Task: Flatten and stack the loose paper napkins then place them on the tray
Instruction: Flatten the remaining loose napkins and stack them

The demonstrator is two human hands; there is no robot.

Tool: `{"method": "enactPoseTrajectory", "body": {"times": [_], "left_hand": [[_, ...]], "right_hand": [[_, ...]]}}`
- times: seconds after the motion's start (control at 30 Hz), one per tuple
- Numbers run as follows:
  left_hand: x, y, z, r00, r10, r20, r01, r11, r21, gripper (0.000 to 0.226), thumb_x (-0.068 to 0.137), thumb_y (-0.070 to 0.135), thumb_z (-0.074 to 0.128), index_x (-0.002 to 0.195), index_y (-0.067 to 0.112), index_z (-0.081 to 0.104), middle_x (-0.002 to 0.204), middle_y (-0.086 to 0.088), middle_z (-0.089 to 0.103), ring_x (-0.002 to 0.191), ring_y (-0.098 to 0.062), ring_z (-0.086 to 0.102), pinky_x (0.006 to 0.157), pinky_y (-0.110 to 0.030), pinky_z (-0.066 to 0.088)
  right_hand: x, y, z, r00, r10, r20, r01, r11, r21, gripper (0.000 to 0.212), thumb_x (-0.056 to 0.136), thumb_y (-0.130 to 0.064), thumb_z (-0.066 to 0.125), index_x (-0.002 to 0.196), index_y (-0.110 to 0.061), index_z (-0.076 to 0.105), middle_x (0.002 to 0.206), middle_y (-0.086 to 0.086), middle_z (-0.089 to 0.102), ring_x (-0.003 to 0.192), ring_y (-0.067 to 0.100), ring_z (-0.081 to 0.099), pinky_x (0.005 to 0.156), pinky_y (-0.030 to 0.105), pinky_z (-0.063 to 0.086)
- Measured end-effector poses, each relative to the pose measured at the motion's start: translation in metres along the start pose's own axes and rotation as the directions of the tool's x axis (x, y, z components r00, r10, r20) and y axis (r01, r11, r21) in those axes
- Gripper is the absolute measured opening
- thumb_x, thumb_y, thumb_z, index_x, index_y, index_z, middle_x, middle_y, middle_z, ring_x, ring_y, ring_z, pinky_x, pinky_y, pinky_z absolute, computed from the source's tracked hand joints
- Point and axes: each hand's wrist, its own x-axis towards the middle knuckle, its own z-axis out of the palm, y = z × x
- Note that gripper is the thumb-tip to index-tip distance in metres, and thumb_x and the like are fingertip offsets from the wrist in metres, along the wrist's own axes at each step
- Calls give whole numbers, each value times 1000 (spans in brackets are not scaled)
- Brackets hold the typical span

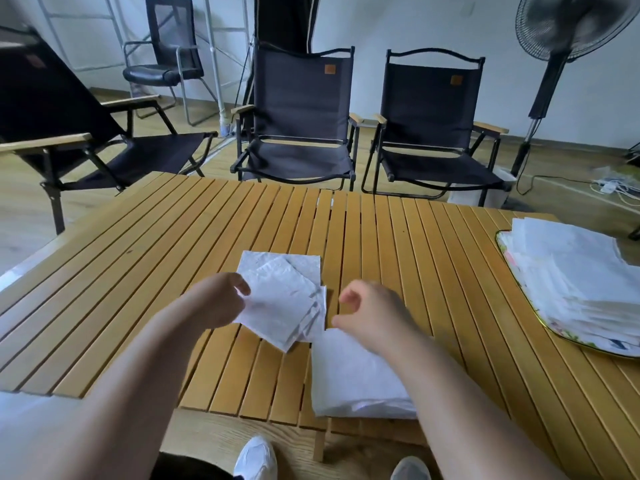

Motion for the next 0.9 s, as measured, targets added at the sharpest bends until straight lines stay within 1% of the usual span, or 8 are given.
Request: {"method": "enactPoseTrajectory", "body": {"times": [0.1, 0.27, 0.37, 0.47, 0.63, 0.7, 0.77, 0.9], "left_hand": [[4, -17, 2, 997, -72, -14, 72, 997, -43, 41, 94, 0, 55, 127, 23, 62, 129, -11, 58, 101, -24, 64, 86, -38, 59], [3, -21, 4, 997, -76, -23, 73, 991, -113, 21, 94, 12, 62, 114, 19, 66, 114, -10, 65, 92, -23, 66, 77, -29, 58], [1, -23, 4, 998, -58, 7, 58, 993, -99, 23, 90, 13, 69, 112, 18, 66, 110, -8, 65, 89, -23, 67, 68, -24, 56], [-2, -23, 3, 999, -26, 31, 28, 997, -70, 25, 88, 15, 72, 112, 21, 66, 108, -6, 66, 87, -24, 68, 67, -27, 60], [-4, -20, 1, 986, 150, 75, -145, 987, -68, 59, 81, 13, 80, 133, 25, 53, 111, 2, 60, 75, -13, 61, 56, -20, 53], [-3, -19, 4, 978, 191, 79, -187, 981, -55, 79, 78, 12, 82, 144, 29, 42, 116, 4, 54, 83, -15, 61, 66, -29, 61], [-1, -20, 5, 974, 191, 121, -180, 979, -90, 94, 78, 1, 79, 151, 33, 31, 121, 4, 45, 90, -19, 60, 74, -38, 62], [0, -21, 6, 962, 210, 174, -195, 976, -101, 99, 80, -7, 74, 154, 35, 23, 129, 2, 39, 91, -20, 59, 77, -38, 61]], "right_hand": [[5, -29, 38, 992, -107, 73, 112, 991, -70, 35, 86, -33, 72, 119, -31, 60, 120, -6, 60, 105, 20, 57, 90, 35, 42], [14, -48, 70, 985, -162, 65, 173, 962, -211, 26, 93, -31, 66, 118, -26, 62, 119, 0, 60, 112, 25, 57, 102, 43, 32], [17, -48, 72, 986, -166, 13, 164, 962, -218, 15, 97, -34, 61, 108, -24, 65, 110, 0, 61, 103, 24, 58, 97, 42, 31], [17, -46, 70, 986, -169, -1, 165, 961, -224, 17, 100, -37, 58, 100, -23, 67, 99, -1, 60, 89, 23, 53, 96, 41, 30], [17, -42, 67, 987, -160, -3, 155, 963, -222, 10, 101, -24, 56, 98, -26, 65, 100, -1, 63, 87, 23, 51, 96, 40, 31], [17, -42, 65, 988, -156, -8, 151, 969, -196, 13, 101, -20, 54, 101, -25, 65, 103, 0, 65, 86, 23, 49, 96, 40, 32], [16, -42, 62, 988, -154, -21, 147, 971, -186, 14, 101, -18, 53, 104, -25, 66, 104, 0, 66, 86, 23, 49, 97, 39, 33], [15, -42, 57, 989, -148, -20, 142, 973, -182, 19, 100, -12, 51, 107, -25, 64, 105, 1, 65, 86, 24, 48, 97, 38, 33]]}}
